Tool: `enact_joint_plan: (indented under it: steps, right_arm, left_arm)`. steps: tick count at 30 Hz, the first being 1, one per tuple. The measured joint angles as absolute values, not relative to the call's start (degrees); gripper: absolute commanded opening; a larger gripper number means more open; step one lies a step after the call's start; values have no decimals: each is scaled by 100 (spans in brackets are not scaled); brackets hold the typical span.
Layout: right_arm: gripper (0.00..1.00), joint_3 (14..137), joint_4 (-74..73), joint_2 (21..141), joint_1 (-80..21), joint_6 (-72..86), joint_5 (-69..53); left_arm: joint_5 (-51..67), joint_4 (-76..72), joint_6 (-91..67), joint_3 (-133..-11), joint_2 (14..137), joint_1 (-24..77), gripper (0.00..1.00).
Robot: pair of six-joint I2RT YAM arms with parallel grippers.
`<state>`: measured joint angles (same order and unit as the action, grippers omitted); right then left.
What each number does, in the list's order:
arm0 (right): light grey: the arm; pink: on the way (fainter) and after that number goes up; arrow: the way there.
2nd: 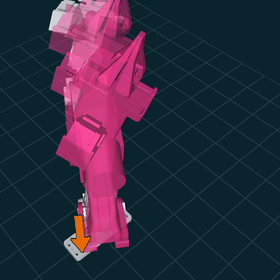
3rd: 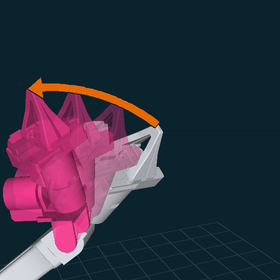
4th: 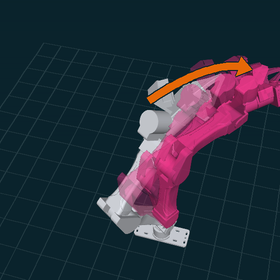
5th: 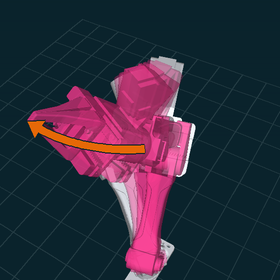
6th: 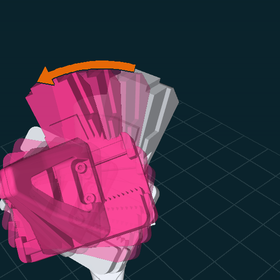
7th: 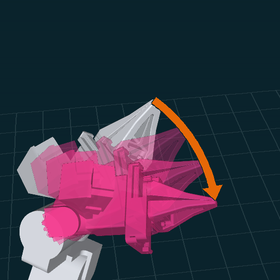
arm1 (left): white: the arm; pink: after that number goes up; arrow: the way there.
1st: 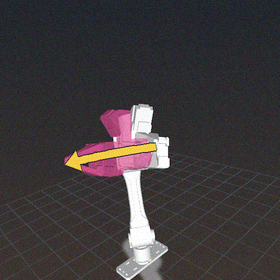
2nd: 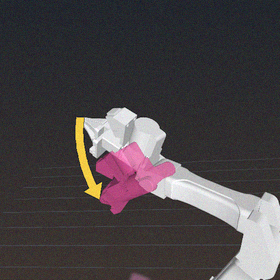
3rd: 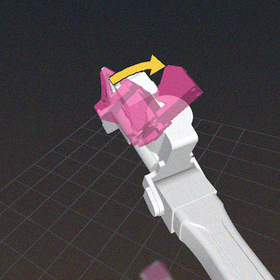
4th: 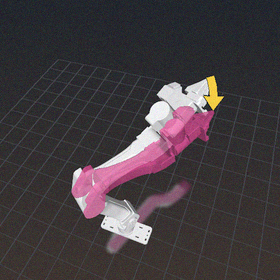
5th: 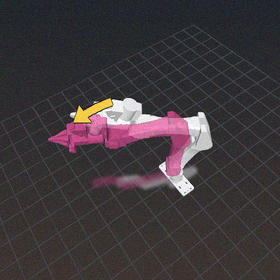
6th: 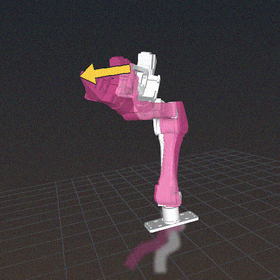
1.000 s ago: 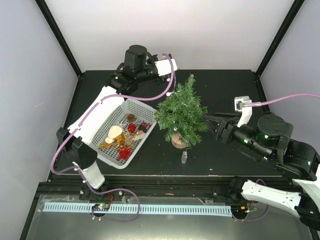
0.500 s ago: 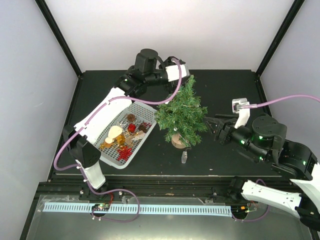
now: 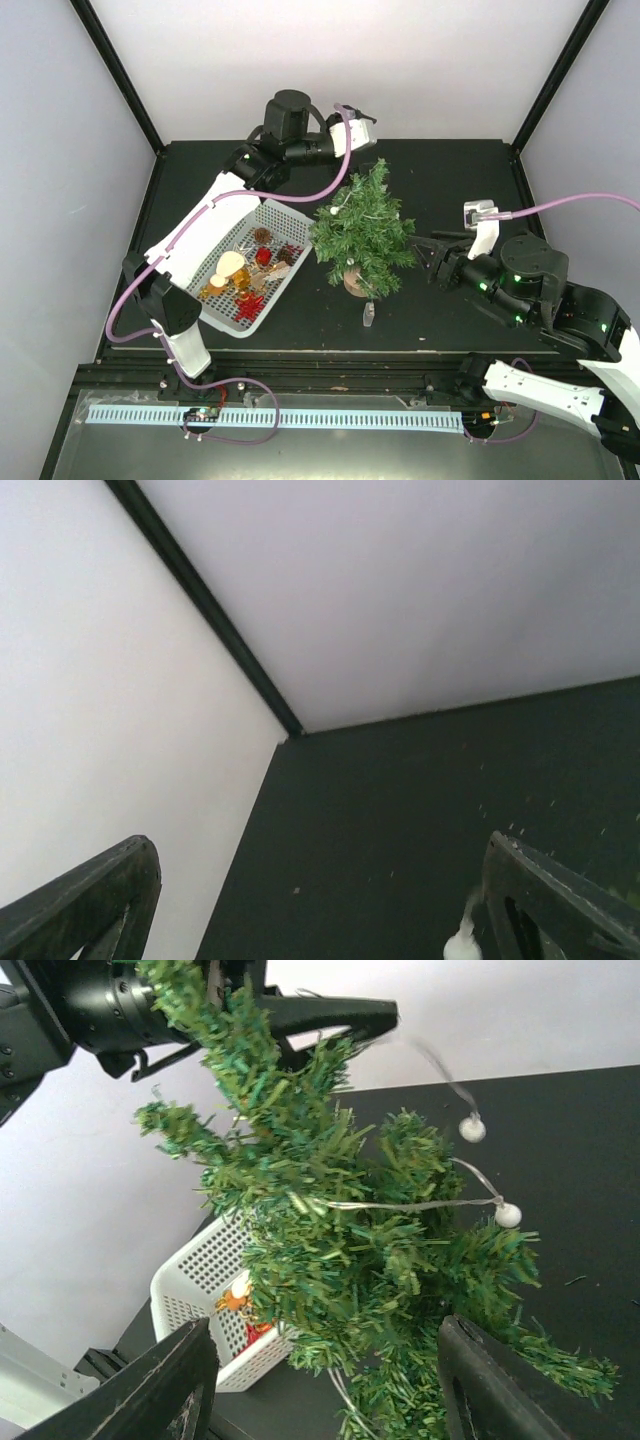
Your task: Decorate the small christmas tree
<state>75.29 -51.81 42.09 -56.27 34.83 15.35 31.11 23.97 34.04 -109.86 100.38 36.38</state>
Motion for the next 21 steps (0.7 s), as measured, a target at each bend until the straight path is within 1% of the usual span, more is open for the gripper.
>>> enact_joint_plan:
  steps: [5, 8, 13, 21]
  right_arm:
    - [61, 7507, -5175, 4189, -5627, 3485, 1555]
    - [61, 7487, -5166, 4189, -5627, 3485, 1559]
    - [61, 7450, -5146, 4189, -5627, 3485, 1603]
    - [61, 7411, -5142, 4187, -5627, 3487, 1737]
  left_arm:
    - [3647, 2359, 3129, -11212, 10038, 3636, 89]
    - [3752, 2353, 3098, -11216, 10038, 3636, 90]
    - [3599, 2340, 3153, -11212, 10040, 3632, 99]
    - [3028, 2099, 3240, -11144, 10042, 3557, 99]
